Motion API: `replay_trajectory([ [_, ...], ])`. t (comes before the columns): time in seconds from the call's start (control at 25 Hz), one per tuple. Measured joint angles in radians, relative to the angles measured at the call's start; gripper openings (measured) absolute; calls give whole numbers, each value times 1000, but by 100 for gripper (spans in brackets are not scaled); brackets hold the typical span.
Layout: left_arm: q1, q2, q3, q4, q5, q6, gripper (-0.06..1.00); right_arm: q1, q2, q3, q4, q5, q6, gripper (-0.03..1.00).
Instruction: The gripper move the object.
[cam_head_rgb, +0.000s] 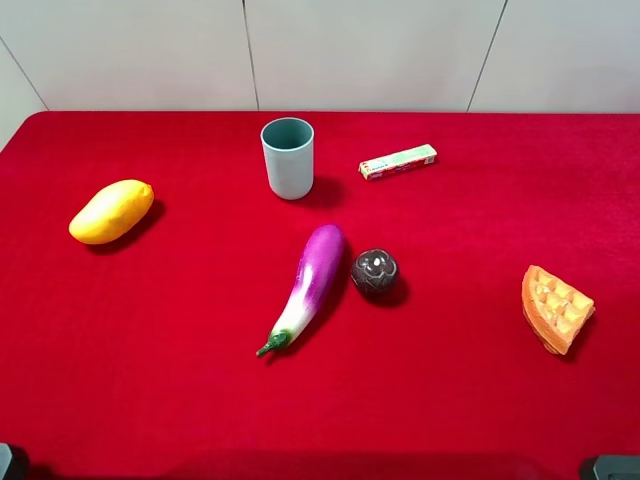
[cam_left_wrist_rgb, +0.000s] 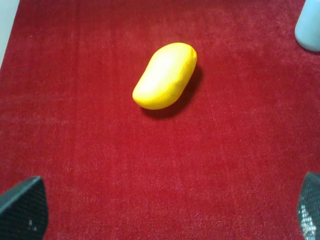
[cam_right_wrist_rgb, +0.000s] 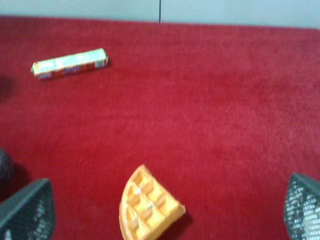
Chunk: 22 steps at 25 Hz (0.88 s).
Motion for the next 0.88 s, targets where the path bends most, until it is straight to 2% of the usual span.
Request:
replay_trajectory([
  [0.16,0,0,0,0,0,0,99,0,-80,76,0,-21,0,69],
  [0.44,0,0,0,0,0,0,99,-2,-80,84,2,-22,0,69],
  [0.76,0,0,0,0,0,0,99,-119,-80,94,3,-46,0,69],
  [0.88,0,0,0,0,0,0,99,-131,-80,94,3,-46,0,69],
])
